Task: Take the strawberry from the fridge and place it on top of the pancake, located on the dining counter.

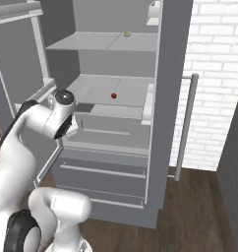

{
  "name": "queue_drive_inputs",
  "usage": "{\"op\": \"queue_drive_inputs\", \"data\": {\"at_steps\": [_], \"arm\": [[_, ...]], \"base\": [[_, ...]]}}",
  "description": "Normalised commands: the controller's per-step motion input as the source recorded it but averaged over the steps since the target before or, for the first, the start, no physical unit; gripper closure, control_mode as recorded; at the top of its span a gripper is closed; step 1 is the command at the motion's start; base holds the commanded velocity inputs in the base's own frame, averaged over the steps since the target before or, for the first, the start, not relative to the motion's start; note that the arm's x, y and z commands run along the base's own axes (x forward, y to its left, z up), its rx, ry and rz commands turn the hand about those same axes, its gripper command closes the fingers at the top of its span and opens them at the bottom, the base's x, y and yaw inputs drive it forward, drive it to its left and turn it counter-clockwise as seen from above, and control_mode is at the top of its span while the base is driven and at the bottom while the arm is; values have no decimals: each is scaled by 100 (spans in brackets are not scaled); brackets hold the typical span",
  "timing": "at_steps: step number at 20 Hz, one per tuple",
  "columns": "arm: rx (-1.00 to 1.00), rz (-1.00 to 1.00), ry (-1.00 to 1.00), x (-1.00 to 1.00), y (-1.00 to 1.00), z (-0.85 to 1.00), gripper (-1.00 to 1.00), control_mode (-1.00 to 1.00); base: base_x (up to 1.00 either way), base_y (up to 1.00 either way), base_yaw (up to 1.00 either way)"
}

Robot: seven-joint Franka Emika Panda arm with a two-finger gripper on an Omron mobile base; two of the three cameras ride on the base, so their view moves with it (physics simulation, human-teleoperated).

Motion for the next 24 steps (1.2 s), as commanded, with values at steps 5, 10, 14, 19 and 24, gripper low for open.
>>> {"op": "queue_drive_inputs", "data": {"at_steps": [5,10,14,19,24], "arm": [[-72,16,0,-25,-50,10,-100,-100],[-43,29,1,-74,-62,47,-100,-100],[-21,32,3,-99,-49,6,-100,-100],[-3,25,10,-85,-35,0,-100,-100],[3,2,15,-51,-6,0,-100,-100]], "base": [[0,0,0],[0,0,0],[0,0,0],[0,0,0],[0,0,0]]}}
